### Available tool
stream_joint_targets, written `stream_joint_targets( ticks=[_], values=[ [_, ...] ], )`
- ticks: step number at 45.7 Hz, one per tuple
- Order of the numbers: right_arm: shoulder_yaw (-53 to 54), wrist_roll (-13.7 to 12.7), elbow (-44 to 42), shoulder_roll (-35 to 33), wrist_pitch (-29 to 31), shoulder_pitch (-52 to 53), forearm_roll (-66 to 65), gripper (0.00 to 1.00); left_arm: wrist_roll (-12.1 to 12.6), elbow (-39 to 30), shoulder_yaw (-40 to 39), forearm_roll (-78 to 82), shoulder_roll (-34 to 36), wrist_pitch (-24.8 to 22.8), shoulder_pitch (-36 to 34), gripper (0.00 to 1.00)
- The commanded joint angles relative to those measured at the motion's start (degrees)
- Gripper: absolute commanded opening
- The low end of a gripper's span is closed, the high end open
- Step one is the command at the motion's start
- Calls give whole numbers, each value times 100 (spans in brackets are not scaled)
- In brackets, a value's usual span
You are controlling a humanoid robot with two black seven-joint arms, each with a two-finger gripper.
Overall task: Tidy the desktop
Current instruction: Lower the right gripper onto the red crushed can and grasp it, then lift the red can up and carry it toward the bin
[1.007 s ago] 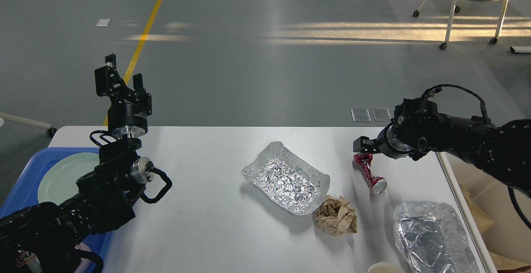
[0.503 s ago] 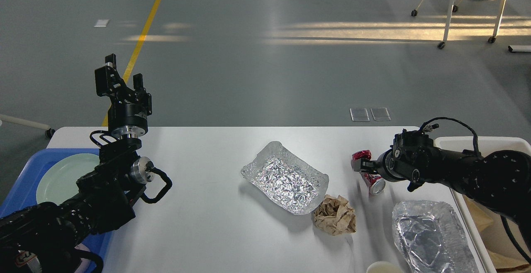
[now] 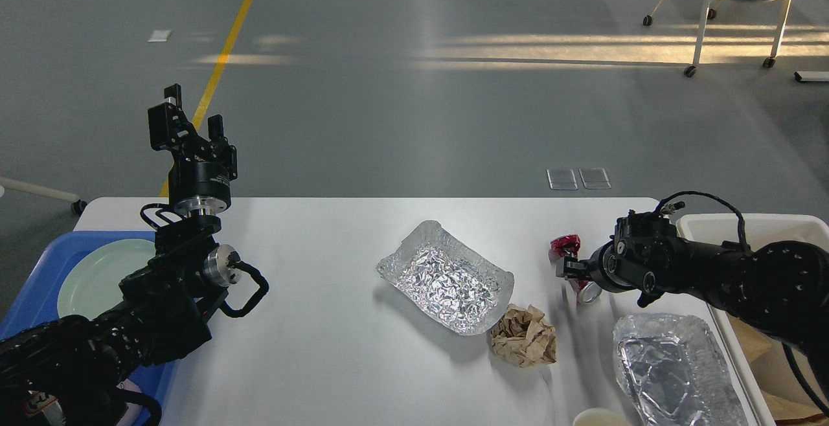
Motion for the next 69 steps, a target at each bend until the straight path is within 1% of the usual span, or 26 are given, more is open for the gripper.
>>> stream_joint_targets(
  ticks=[1, 8, 10, 13, 15, 21, 26, 32, 34, 37, 38, 39, 40, 42, 52, 57, 64, 66, 69],
  values=[
    [0, 0, -7, 2, 9, -37, 0, 78, 0, 0, 0, 0, -2, 0, 0, 96],
    [-9, -9, -7, -7, 35, -45, 0, 71, 0, 0, 0, 0, -2, 0, 0, 96],
    [-9, 0, -7, -7, 44, -45, -9, 67, 0, 0, 0, 0, 7, 0, 0, 96],
    [-18, -9, -7, -7, 53, -46, -9, 58, 0, 0, 0, 0, -2, 0, 0, 96],
    [-18, -9, -7, -7, 53, -46, -9, 54, 0, 0, 0, 0, 7, 0, 0, 96],
    [-176, 0, 1, -24, 53, -37, 0, 51, 0, 0, 0, 8, -2, 0, 0, 96],
    [-176, 0, 19, -33, 53, -37, 0, 50, 0, 0, 0, 0, 7, 0, 0, 96],
    [-167, 0, 36, -42, 53, -19, 0, 46, 0, 0, 0, 0, 7, 0, 0, 96],
    [-167, 9, 45, -42, 61, -10, 8, 43, 0, 0, 0, 0, 7, 0, 0, 96],
    [-167, 44, 54, -42, 61, 7, 8, 37, 0, 0, 0, 0, 7, 0, 0, 96],
    [-159, 44, 63, -42, 61, 16, 8, 25, 0, 0, 0, 0, 7, 0, 0, 96],
    [-159, 44, 54, -42, 61, 16, 8, 19, 0, 0, 0, 0, 7, 0, 0, 96],
    [-159, 44, 54, -42, 61, 16, 8, 14, 0, 0, 0, 0, -2, 0, 0, 96],
    [-141, 44, 63, -42, 62, 25, 17, 9, 0, 0, 0, 0, 7, 0, 0, 96],
    [-106, 44, 107, -51, 70, 191, 17, 9, 0, 0, 0, 0, -2, 0, 0, 96],
    [-115, 123, 212, -112, 210, 542, 26, 9, 0, 0, 0, 0, 7, 0, 0, 96],
    [-88, 263, 695, -665, 807, 1640, 26, 10, 0, 0, 0, 0, -2, 0, 0, 96],
    [-88, 307, 914, -832, 1071, 2053, 26, 11, 0, 0, 0, 0, -2, 0, 0, 96],
    [-80, 386, 1170, -1131, 1650, 2747, 26, 13, 0, 0, 0, 0, 7, 0, 0, 96]
  ],
)
